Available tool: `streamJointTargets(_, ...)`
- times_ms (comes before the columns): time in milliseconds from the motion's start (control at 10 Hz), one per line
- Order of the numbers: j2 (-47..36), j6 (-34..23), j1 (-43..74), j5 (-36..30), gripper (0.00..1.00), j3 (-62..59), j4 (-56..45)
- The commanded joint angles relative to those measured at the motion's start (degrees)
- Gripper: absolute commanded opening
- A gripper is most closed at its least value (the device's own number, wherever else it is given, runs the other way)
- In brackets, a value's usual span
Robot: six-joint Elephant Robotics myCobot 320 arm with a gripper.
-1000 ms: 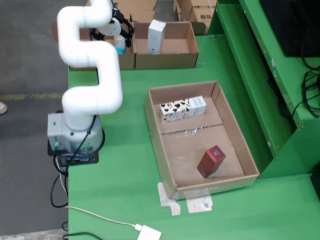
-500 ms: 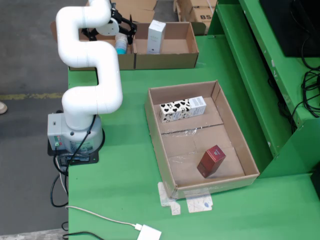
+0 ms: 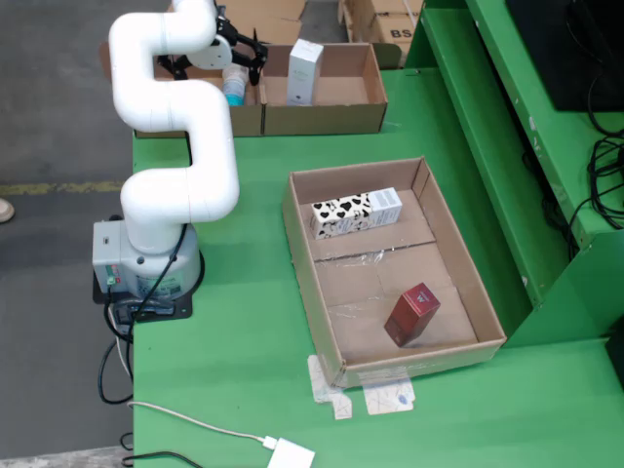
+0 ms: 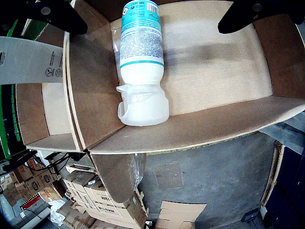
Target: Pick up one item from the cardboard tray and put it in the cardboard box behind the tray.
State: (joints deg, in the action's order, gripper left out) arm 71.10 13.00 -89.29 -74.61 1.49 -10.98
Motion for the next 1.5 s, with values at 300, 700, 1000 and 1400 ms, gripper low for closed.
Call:
streamJointTargets(300, -1.6, -0.3, 0.7, 0.8, 1.0, -1.5, 0.6)
streamJointTargets(700, -1.6, -0.3, 0.7, 0.8, 1.0, -1.5, 0.6)
streamJointTargets(1000, -1.6, -0.3, 0.7, 0.8, 1.0, -1.5, 0.6)
streamJointTargets(1400, -8.1, 1.8, -0.2, 2.8, 1.0, -1.5, -4.4)
